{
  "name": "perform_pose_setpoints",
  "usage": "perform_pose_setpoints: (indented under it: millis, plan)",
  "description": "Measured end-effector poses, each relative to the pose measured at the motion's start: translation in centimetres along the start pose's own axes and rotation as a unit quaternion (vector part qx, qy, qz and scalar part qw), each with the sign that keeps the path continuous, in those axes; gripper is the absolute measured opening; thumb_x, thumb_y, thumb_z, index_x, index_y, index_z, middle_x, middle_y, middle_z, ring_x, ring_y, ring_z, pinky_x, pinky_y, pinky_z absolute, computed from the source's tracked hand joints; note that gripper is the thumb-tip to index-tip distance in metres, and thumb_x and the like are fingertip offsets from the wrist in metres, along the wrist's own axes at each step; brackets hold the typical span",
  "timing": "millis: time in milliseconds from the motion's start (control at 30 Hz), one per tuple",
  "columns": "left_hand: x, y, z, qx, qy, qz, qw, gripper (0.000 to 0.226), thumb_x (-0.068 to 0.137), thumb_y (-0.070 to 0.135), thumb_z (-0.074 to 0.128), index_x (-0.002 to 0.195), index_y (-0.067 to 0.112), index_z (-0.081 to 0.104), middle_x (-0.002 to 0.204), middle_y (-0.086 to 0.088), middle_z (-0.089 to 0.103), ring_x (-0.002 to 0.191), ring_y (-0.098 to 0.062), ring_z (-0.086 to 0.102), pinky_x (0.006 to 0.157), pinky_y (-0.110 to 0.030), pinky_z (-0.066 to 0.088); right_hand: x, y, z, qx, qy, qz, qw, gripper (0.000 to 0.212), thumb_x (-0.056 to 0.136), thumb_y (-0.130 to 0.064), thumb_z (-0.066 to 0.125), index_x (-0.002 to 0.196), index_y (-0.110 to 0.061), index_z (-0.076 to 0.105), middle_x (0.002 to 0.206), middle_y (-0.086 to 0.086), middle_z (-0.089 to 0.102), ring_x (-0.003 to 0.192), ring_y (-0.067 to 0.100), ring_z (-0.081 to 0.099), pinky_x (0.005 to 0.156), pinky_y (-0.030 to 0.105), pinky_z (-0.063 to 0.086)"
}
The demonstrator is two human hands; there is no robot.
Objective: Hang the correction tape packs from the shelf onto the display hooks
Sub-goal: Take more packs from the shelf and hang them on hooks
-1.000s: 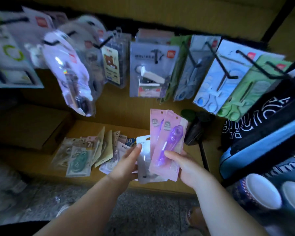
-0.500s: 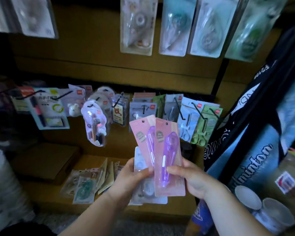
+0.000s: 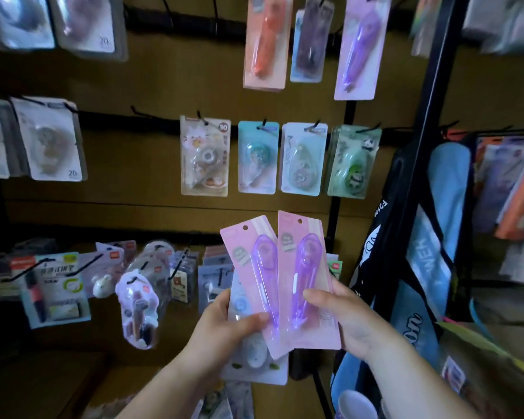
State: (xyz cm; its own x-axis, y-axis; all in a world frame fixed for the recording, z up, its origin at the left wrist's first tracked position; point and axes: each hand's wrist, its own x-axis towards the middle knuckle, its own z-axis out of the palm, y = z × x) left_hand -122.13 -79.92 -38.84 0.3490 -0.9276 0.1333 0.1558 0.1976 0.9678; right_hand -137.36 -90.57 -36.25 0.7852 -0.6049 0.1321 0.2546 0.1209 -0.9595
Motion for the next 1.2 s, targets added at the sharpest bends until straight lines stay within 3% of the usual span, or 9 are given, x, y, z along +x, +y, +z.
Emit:
perform_pose_setpoints:
  millis: [67,133,267,433,700,800,900,1033,1200]
  plan:
    - [0.3,1.1,0.4,-0.001,-0.013,0.005,1.000,0.040,0.065,0.004,0.076,0.100,0.012,0.059,0.084,-0.002,0.077,0.074,-0.017,0.073,0.061,-0.025,0.058,-0.1,-1.5,0.2,-0.008,0.011,-0.002,1.000,0.061,0.038,-0.018,0.089,0.093,-0.013,0.065,0.076,0.008,0.075,0.064,0.019,0.071,0.054,0.028,0.057]
    - [0.7,2.3,0.8,-0.005,-0.025,0.015,1.000,0.041,0.065,0.001,0.078,0.101,0.010,0.058,0.085,-0.005,0.077,0.073,-0.017,0.073,0.058,-0.023,0.058,-0.2,-2.9,0.4,-0.011,0.021,-0.007,1.000,0.034,0.057,-0.011,0.071,0.090,-0.013,0.066,0.074,0.007,0.075,0.062,0.018,0.071,0.054,0.028,0.057]
    - [2.4,4.2,1.2,-0.003,-0.030,0.043,0.999,0.071,0.035,0.020,0.080,0.101,0.006,0.059,0.085,-0.008,0.076,0.074,-0.017,0.072,0.059,-0.024,0.056,0.5,-5.6,0.1,-0.005,0.071,-0.037,0.997,0.008,0.081,-0.006,0.061,0.084,-0.011,0.067,0.067,0.008,0.074,0.054,0.018,0.069,0.051,0.029,0.057]
    - [4.6,6.8,1.1,0.012,-0.015,0.078,0.997,0.070,0.031,0.023,0.080,0.097,0.009,0.061,0.090,-0.011,0.075,0.083,-0.024,0.069,0.080,-0.040,0.054,2.1,-9.0,-0.5,0.004,0.123,-0.077,0.989,0.024,0.090,-0.003,0.044,0.083,-0.009,0.066,0.065,0.007,0.074,0.054,0.016,0.069,0.057,0.027,0.057]
    - [6.6,12.1,0.4,0.083,-0.021,0.122,0.989,0.066,0.033,0.030,0.081,0.095,0.015,0.064,0.091,-0.007,0.076,0.090,-0.027,0.070,0.090,-0.050,0.051,4.5,-17.3,0.2,-0.062,0.206,-0.187,0.959,0.025,0.093,-0.006,0.042,0.083,-0.017,0.063,0.056,-0.004,0.071,0.048,0.006,0.066,0.048,0.018,0.053]
    - [7.6,14.5,0.9,0.100,-0.038,0.132,0.985,0.067,0.034,0.030,0.081,0.097,0.019,0.062,0.092,-0.005,0.076,0.090,-0.025,0.071,0.089,-0.049,0.052,6.0,-21.2,0.8,-0.106,0.257,-0.235,0.931,0.022,0.094,-0.010,0.045,0.082,-0.018,0.062,0.052,-0.011,0.069,0.056,0.008,0.066,0.059,0.021,0.052]
    - [8.8,16.8,1.7,0.099,-0.049,0.137,0.984,0.068,0.036,0.025,0.089,0.098,0.020,0.060,0.088,-0.003,0.076,0.084,-0.022,0.073,0.080,-0.043,0.056,7.5,-25.0,1.3,-0.134,0.291,-0.282,0.904,0.019,0.094,-0.012,0.045,0.105,-0.012,0.060,0.073,-0.003,0.068,0.075,0.016,0.058,0.070,0.025,0.045]
    - [9.8,18.8,2.4,0.108,-0.043,0.161,0.980,0.065,0.035,0.027,0.083,0.096,0.022,0.060,0.088,-0.001,0.076,0.083,-0.022,0.073,0.082,-0.046,0.055,8.4,-28.8,1.7,-0.150,0.300,-0.322,0.886,0.026,0.096,-0.016,0.043,0.120,-0.015,0.053,0.100,-0.002,0.051,0.078,0.009,0.048,0.046,0.005,0.034]
    - [10.7,19.4,2.6,0.098,-0.041,0.172,0.979,0.051,0.045,0.018,0.077,0.093,0.021,0.060,0.083,-0.002,0.077,0.077,-0.023,0.073,0.077,-0.044,0.055,9.8,-31.2,1.8,-0.155,0.339,-0.331,0.867,0.030,0.095,-0.019,0.043,0.123,-0.013,0.054,0.106,0.005,0.058,0.088,0.018,0.055,0.062,0.024,0.044]
